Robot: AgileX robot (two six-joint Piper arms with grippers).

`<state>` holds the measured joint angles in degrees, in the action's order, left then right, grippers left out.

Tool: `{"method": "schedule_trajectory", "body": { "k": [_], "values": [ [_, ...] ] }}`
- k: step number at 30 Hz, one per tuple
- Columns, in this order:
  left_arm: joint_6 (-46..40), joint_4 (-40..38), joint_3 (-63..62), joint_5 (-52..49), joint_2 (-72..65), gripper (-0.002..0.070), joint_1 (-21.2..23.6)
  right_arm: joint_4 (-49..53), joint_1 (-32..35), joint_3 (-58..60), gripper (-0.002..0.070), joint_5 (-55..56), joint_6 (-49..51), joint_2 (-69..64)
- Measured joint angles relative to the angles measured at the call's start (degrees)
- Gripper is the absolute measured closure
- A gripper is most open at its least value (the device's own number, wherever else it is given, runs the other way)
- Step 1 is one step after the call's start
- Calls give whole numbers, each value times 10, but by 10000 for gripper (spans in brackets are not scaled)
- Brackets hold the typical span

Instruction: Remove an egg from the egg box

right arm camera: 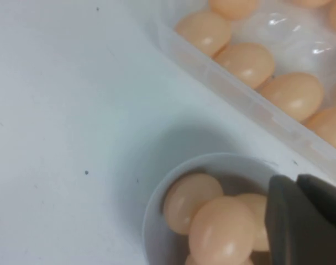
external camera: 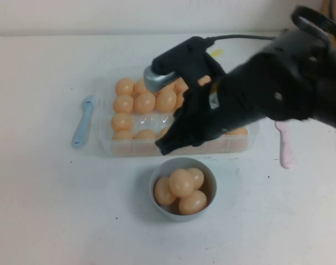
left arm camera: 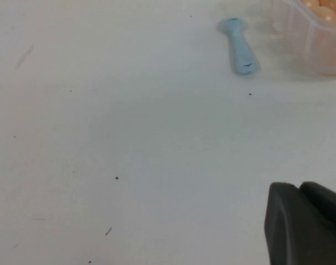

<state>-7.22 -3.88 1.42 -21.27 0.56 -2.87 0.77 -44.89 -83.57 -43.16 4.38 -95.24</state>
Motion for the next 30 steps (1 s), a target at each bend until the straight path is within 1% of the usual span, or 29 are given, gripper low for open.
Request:
{"method": "schedule_trajectory", "body": {
  "k": [7, 11, 14, 17, 24, 30],
  "values": [
    [0, 0, 0, -1, 0, 679, 0, 17, 0, 221, 691, 160, 28, 170],
    [0, 0, 0, -1, 0, 679, 0, 45, 0, 299, 691, 215, 29, 274],
    [0, 0, 0, -1, 0, 680, 0, 61, 0, 339, 691, 223, 29, 336],
    [0, 0, 0, -1, 0, 679, 0, 82, 0, 357, 692, 205, 29, 384],
    [0, 0, 0, -1, 0, 679, 0, 124, 0, 365, 692, 34, 29, 485],
    [0, 0, 0, -1, 0, 679, 0, 127, 0, 375, 692, -45, 29, 592]
  ]
}}
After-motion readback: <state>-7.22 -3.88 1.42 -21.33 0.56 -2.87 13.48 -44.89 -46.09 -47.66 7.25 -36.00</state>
